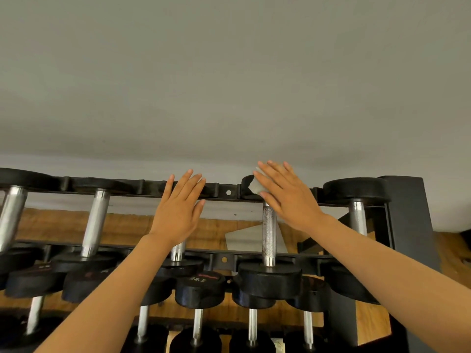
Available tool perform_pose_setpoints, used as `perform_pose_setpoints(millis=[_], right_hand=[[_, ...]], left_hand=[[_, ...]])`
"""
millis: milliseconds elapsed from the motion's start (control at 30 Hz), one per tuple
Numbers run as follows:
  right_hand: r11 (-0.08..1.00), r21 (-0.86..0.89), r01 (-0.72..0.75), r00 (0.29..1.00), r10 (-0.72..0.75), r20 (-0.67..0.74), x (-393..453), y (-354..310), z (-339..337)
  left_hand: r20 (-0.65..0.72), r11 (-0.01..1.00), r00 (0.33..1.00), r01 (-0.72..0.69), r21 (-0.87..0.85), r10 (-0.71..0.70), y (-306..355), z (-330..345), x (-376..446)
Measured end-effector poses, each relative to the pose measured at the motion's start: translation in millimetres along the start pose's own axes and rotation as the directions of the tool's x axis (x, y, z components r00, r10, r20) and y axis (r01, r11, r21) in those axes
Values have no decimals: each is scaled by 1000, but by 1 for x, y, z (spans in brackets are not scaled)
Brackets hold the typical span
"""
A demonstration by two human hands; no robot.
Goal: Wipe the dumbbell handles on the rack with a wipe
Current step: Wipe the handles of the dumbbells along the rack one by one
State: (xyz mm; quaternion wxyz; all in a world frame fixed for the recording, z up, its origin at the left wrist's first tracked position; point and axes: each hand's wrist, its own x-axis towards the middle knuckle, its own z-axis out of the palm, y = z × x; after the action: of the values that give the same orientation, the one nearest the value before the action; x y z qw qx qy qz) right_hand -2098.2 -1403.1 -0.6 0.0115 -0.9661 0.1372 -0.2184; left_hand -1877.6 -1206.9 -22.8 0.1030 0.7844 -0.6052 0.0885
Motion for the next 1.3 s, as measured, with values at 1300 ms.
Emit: perform_pose_setpoints(millis=[1300], right_hand=[[908,210,-364,907,396,-143,-120,99,-62]], left_hand=[[-27,976,1000,-11,-219,5,169,13,68]])
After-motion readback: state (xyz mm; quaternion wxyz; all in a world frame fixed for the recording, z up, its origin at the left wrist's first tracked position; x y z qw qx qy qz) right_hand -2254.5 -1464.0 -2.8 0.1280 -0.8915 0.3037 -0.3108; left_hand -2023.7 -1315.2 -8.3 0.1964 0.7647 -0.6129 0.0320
